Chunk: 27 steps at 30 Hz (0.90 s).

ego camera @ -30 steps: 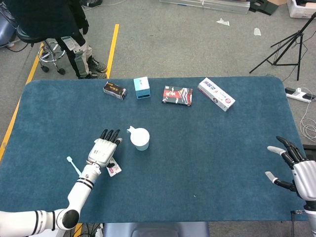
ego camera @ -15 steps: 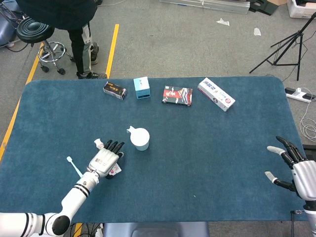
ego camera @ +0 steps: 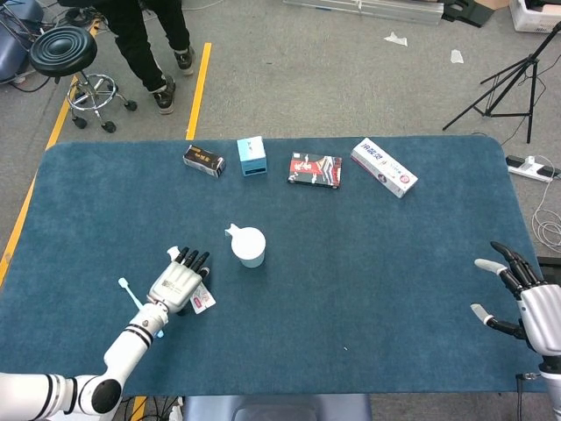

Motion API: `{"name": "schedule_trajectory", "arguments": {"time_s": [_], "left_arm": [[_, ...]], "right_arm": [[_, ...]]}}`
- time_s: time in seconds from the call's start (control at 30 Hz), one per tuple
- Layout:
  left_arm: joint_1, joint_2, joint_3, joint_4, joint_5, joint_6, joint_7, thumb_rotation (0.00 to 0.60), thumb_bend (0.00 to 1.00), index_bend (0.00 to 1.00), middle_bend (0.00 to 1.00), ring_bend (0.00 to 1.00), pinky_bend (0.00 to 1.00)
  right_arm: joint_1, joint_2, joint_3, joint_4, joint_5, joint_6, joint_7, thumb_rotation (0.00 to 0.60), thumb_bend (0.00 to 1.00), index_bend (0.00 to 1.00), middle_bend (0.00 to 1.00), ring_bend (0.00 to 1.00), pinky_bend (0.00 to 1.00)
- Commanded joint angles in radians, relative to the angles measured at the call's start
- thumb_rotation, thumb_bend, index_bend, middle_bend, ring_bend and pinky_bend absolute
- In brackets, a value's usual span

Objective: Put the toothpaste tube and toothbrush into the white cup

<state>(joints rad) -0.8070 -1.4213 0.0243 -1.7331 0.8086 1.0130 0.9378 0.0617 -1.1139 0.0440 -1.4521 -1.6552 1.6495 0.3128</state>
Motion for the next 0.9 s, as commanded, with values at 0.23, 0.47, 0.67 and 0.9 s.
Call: {"name": "schedule_trajectory", "arguments": {"time_s": [0.23,0.47,0.67,0.9], "left_arm": [[0.0,0.03,0.034,-0.029,-0.017,0.018,0.013,0.6,0.0,0.26,0.0,0.0,0.0],[0.003,0.046,0.052,-0.026,-0.025,0.02,-0.001,0.6,0.0,0.29,0.0,0.0,0.0],[0.016,0.073,0.076,-0.024,-0.015,0.037,-0.007,0.6,0.0,0.3,0.0,0.0,0.0],[0.037,0.096,0.093,-0.004,-0.018,0.056,-0.017,0.6,0.0,0.31,0.0,0.0,0.0]], "right_arm": [[0.0,-0.001,-0.001,-0.001,-0.003,0.001,-0.005,0.6,0.12,0.3,0.13,0.16,0.51],[0.0,-0.001,-0.001,-0.002,-0.002,0.001,-0.005,0.6,0.12,0.3,0.13,0.16,0.51],[-0.001,-0.001,-0.001,-0.001,-0.002,0.002,-0.005,0.6,0.12,0.3,0.13,0.16,0.51],[0.0,-0.003,-0.003,-0.003,-0.005,0.001,-0.012,0.6,0.12,0.3,0.13,0.16,0.51]]}}
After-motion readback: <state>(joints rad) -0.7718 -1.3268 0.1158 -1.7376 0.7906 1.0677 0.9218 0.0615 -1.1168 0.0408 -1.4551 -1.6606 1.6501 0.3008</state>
